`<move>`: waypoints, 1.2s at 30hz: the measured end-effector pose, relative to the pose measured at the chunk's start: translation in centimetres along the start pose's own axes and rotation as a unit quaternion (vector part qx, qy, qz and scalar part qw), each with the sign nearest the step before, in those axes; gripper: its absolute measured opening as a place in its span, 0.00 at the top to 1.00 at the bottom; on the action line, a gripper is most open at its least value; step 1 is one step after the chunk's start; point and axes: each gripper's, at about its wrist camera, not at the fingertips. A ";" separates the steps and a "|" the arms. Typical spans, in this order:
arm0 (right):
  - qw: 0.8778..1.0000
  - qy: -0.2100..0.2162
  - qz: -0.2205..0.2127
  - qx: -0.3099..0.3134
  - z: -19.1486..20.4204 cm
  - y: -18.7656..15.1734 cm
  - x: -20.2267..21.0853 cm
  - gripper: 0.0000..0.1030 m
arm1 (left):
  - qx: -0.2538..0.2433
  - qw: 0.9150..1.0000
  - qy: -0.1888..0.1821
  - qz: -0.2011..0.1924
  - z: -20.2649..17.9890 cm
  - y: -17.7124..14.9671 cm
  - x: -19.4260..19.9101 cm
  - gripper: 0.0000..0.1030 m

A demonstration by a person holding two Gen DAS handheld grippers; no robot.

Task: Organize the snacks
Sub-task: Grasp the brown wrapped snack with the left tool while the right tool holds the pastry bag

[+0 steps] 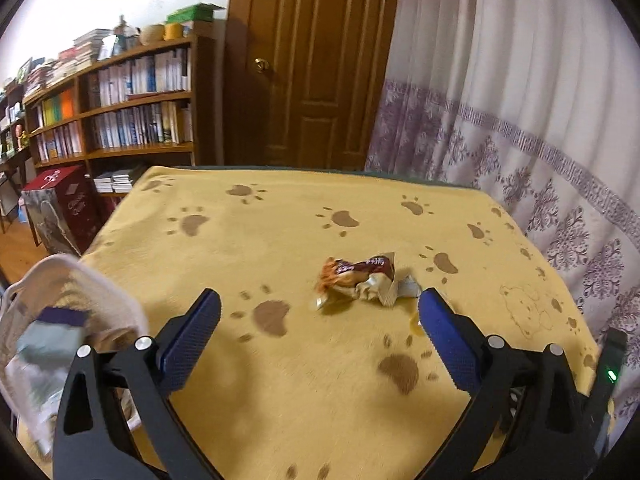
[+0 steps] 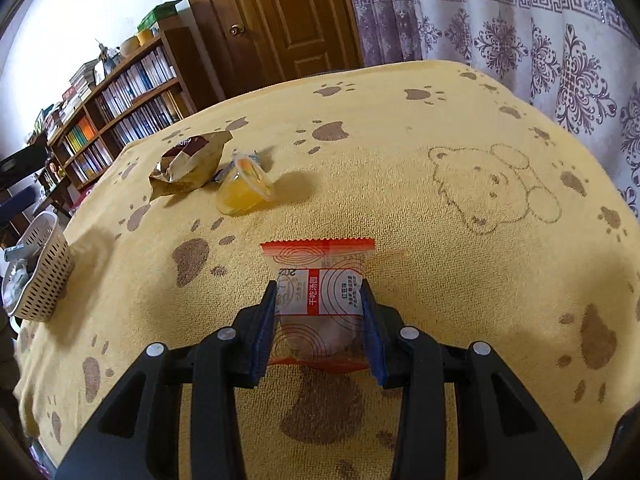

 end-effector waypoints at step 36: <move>1.000 0.017 0.003 -0.009 -0.4 -0.1 0.1 0.61 | 0.024 0.983 -0.098 0.153 -1.5 1.5 -16.3 0.24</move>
Point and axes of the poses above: each gripper's, at about its wrist camera, not at the fingertips, and x roughly against the way its jaws point, z to its left, y to its top, and after that the axes turned 15 degrees about -x, right-handed
